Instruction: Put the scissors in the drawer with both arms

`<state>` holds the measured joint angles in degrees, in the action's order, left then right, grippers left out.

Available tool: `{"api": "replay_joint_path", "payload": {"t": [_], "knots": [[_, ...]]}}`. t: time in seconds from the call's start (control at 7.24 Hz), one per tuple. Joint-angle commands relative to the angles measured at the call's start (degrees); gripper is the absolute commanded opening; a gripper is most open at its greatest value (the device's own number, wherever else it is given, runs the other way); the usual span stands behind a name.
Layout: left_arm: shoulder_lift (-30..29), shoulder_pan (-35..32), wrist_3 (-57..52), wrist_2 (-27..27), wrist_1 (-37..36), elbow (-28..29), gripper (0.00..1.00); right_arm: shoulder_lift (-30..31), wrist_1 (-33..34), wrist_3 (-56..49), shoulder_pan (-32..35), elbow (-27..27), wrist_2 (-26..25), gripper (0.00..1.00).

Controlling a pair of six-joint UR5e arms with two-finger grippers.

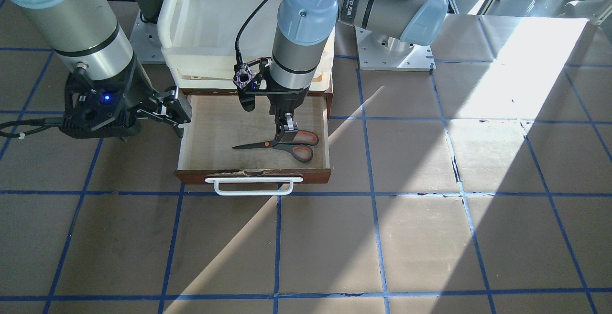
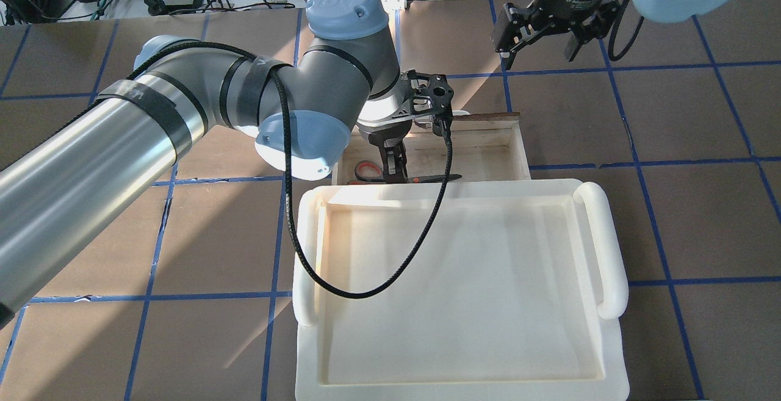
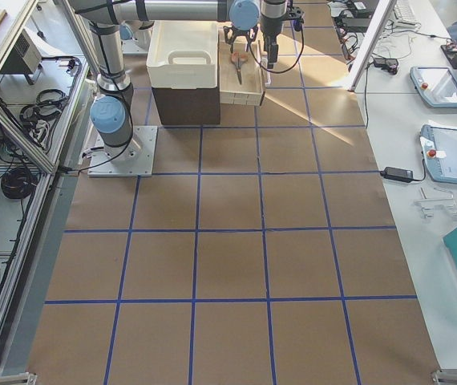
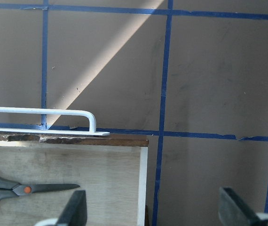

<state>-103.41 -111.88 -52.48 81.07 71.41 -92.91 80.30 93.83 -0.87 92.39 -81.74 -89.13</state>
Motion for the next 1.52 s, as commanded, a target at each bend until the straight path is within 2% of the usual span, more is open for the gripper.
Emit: {"api": "replay_joint_path", "payload": {"t": [0.0,0.14,0.55,0.83,1.11,1.24,1.38], "knots": [[2.2,1.8,11.8,-0.2,0.5,1.8,0.70,0.1,-0.1,1.0,0.2,0.0,-2.3,1.00],[2.9,3.2,20.3,-0.1,0.4,4.2,0.70,0.1,-0.1,1.5,0.3,0.0,-1.7,1.00],[6.0,10.9,36.7,1.0,4.0,5.6,1.00,-0.1,-0.1,1.8,0.3,0.0,-1.0,1.00],[7.7,18.9,39.4,2.5,7.5,4.9,1.00,-0.2,-0.1,1.8,0.3,0.0,-1.0,1.00],[8.0,26.5,40.4,3.6,8.0,4.4,1.00,-0.2,-0.1,1.8,0.3,0.0,-0.9,1.00],[8.3,28.5,40.4,3.7,10.7,4.3,1.00,-0.2,-0.1,1.8,0.3,-0.1,-0.9,1.00],[8.3,30.4,40.4,6.0,12.2,4.2,1.00,-0.2,-0.1,1.8,0.3,-0.1,-0.9,1.00]]}}
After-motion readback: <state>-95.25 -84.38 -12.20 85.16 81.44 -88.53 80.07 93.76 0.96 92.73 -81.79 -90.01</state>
